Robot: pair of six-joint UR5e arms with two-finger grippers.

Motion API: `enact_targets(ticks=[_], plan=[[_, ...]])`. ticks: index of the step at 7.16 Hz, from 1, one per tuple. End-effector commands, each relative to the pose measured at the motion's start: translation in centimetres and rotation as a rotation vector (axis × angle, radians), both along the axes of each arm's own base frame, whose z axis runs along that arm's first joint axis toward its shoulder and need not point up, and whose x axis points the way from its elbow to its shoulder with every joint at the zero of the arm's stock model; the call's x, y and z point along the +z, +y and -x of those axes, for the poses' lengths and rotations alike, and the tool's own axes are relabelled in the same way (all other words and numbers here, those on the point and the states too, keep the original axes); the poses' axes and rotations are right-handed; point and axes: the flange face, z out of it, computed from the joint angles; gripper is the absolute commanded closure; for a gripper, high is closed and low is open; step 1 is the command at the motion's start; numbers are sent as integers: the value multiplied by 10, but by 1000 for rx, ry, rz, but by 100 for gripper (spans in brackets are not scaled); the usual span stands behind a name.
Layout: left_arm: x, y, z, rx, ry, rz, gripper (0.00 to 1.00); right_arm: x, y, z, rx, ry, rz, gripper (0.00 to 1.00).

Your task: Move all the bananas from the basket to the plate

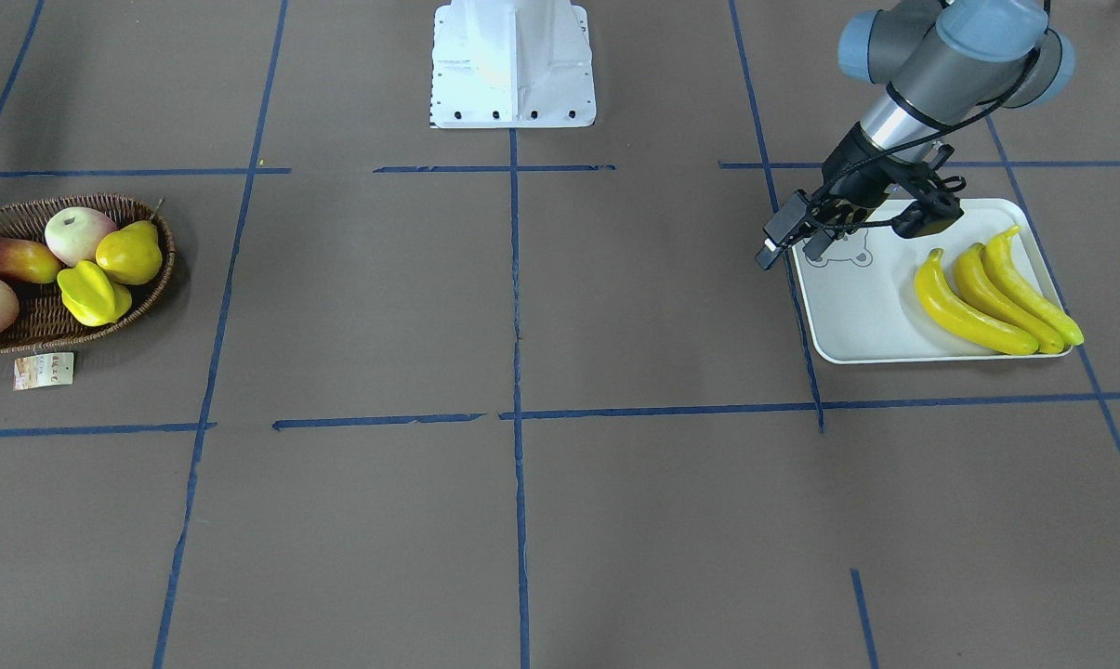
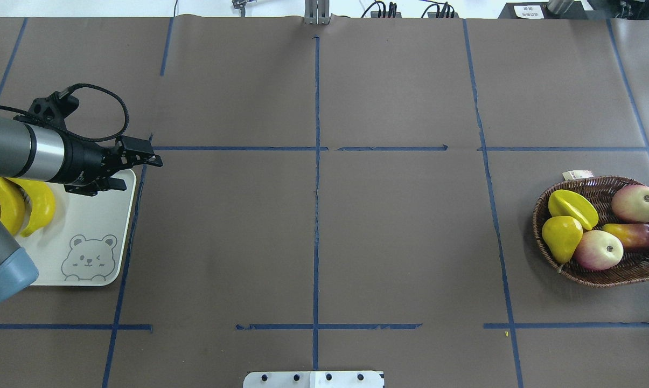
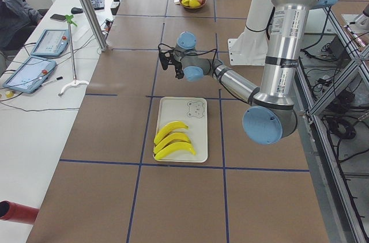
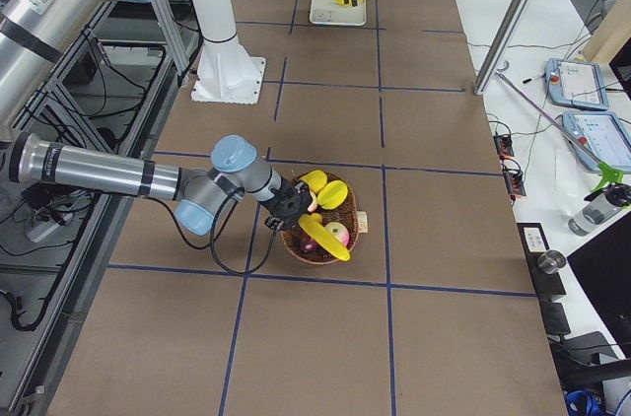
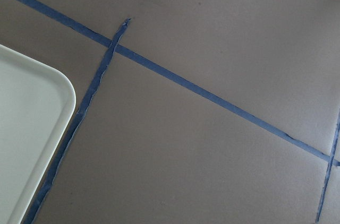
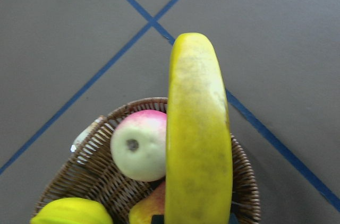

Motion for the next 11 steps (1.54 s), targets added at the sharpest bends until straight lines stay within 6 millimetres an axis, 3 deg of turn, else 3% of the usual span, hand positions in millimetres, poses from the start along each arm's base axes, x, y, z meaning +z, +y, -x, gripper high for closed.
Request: enact_targets(ticks=[1,2,3,6,8,10,11], plan=[[-21,-4,-8,3,31,-28,0,-57,-44,23,-99,-111,-155,99],[-32,-7,-11,5,47,-46,0,-86,-63,42,-163,-165,-216,99],[-44,-13,-18,7,64,-61,0,-114,-78,77,-233,-203,-280,98],[-81,-17,-30,19,111,-89,0,-215,-117,207,-360,-248,-386,97],[-88,-1,-50,66,123,-93,0,-273,-106,288,-423,-294,-454,97],[-137,-8,-62,24,229,-4,0,-314,-70,358,-428,-333,-522,97],[-146,-9,-65,14,250,26,0,-335,-60,396,-409,-345,-550,97]])
